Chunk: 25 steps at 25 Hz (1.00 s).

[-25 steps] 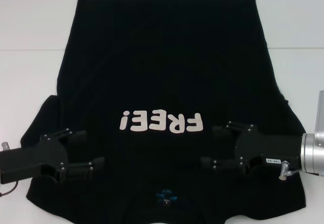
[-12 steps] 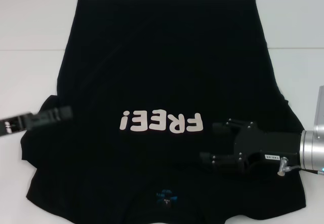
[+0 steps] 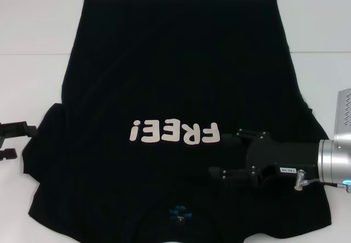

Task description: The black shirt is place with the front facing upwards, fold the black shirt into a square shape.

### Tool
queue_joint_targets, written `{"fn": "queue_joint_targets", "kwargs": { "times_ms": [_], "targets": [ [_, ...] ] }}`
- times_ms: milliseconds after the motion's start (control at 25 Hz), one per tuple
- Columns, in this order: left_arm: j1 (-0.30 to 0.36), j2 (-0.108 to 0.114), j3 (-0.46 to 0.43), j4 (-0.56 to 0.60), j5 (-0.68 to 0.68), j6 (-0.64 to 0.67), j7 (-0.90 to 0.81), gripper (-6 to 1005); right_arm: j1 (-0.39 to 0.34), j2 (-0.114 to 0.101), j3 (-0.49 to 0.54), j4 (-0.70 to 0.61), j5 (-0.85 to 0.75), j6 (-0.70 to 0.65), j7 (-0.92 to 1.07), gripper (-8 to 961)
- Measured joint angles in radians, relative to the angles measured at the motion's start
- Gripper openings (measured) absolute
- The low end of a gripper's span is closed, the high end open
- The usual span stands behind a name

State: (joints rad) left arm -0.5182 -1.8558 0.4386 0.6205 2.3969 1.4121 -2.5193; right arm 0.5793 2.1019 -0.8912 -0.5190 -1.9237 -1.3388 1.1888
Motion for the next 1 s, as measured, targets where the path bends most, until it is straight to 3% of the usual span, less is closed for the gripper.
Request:
{"fn": "queue_joint_targets", "kwargs": {
  "times_ms": [240, 1000],
  "targets": [
    [-0.005, -0.001, 0.005, -0.016, 0.039, -0.056, -0.011, 931, 0.003, -0.001, 0.000, 0.006, -0.005, -0.001, 0.000, 942],
    [-0.013, -0.007, 0.011, -0.045, 0.067, -0.035, -0.017, 931, -0.013, -0.005, 0.000, 0.016, -0.006, -0.046, 0.002, 942]
  ]
}}
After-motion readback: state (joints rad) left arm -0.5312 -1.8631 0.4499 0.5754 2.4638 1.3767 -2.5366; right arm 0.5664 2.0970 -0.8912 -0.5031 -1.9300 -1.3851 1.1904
